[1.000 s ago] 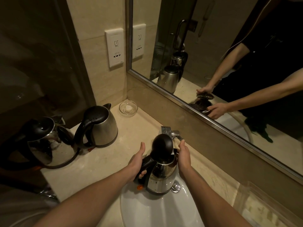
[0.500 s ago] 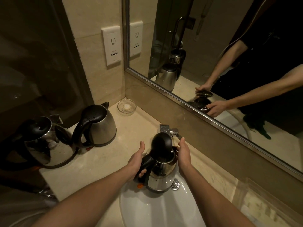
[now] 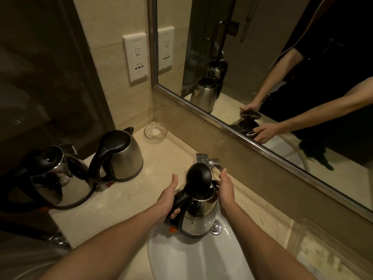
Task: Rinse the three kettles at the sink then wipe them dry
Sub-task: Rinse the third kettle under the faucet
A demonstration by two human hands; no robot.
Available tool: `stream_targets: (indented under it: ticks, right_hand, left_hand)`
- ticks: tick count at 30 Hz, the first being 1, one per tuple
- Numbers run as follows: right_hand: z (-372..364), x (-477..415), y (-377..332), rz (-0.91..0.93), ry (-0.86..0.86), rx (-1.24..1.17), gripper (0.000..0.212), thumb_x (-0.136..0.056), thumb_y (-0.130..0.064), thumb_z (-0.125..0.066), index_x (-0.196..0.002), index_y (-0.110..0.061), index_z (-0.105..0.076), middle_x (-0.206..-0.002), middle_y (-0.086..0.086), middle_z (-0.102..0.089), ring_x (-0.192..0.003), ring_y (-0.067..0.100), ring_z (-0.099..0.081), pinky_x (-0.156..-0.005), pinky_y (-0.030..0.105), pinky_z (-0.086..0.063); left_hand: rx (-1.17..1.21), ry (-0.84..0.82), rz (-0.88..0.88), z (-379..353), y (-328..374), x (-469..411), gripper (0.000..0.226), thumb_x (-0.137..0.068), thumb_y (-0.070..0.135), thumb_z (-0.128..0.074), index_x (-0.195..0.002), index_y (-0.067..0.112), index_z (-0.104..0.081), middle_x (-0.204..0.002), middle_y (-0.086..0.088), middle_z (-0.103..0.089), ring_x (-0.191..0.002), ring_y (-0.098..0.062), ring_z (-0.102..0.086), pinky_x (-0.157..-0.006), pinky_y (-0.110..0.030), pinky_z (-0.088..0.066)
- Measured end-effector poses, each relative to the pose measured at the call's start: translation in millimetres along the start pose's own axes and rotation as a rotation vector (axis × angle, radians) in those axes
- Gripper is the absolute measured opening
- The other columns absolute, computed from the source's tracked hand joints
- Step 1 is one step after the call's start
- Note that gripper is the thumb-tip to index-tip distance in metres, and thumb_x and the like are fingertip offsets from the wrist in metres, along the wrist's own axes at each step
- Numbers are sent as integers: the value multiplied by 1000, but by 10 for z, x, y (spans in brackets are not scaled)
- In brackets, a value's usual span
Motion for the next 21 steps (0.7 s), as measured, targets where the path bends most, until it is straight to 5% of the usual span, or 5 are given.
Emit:
stream_targets:
  ticks: [10,21]
  right_hand:
    - [-27,5,-18,12,5,13,71,-97,-68,-28,-143,-16,-46,-134,7,-55,-126,29,-49,-107,50,-37]
    - [-42,-11,-23,6,-7,-1,67,-99,-66,-29,-138,-16,-49,-120,6,-57,-114,27,-53,-100,47,-40]
  left_hand:
    - [16,-1,7,26,-8,-25,86,-83,89,-20,-65,12,-55,-48,-5,-47,-38,-16,-40,-45,-25,-34]
    - [14,4,4,44,-14,-65,87,-82,89,-20,-63,12,-56,-48,-5,-46,-37,-16,-40,-44,-25,-33]
Point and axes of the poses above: each hand's wrist, its own x-axis away from the middle knuckle, its own z-axis out of the back of the hand, y = z × x, the point moved 1 cm from there along -x, towards the middle knuckle
